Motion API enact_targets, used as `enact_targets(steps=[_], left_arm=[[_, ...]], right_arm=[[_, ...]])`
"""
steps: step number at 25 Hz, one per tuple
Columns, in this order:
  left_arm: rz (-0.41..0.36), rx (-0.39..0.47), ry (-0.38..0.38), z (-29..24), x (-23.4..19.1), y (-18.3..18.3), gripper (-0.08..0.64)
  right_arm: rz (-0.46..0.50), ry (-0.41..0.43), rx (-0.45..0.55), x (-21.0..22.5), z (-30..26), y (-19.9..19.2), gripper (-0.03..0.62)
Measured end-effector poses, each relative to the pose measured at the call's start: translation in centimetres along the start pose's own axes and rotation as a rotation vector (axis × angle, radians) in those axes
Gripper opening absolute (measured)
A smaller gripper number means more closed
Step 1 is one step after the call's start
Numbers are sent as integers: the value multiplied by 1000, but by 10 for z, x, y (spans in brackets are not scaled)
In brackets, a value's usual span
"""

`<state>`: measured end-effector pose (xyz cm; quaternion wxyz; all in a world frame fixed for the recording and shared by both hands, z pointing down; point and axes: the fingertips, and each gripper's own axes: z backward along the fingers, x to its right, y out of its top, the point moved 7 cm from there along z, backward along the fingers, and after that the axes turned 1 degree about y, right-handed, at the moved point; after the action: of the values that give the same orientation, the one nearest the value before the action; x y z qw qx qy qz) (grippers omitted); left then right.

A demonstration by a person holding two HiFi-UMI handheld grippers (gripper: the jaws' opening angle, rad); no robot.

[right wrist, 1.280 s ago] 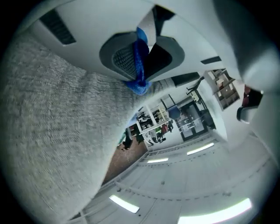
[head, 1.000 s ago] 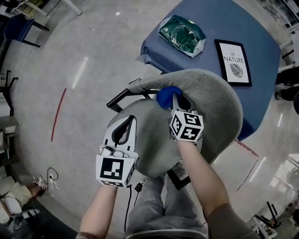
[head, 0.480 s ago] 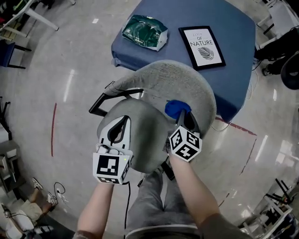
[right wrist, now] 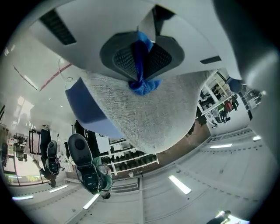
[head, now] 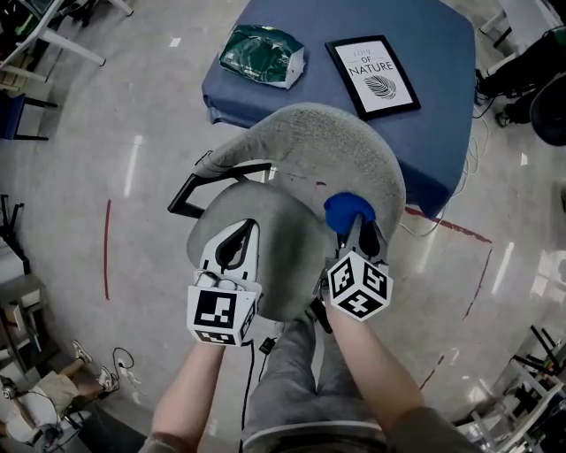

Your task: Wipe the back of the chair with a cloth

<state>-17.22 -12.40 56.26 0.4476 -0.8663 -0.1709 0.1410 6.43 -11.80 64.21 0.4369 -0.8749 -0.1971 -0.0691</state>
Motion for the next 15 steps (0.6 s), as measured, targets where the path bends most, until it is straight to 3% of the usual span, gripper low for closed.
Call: enact_targets(steps=[3, 6, 11, 15], left_arm=[[10, -4, 16, 3, -6, -4, 20], [22, 6, 41, 5, -18, -3, 20], [48, 15, 98, 14, -41, 0, 20], [52, 19, 146, 28, -57, 5, 20]], right_arm=[[51, 24, -16, -13, -21, 4, 54], [167, 76, -22, -36, -49, 7, 54], [407, 247, -55, -89, -87, -5, 54], [495, 382, -59, -138, -104, -9, 55]])
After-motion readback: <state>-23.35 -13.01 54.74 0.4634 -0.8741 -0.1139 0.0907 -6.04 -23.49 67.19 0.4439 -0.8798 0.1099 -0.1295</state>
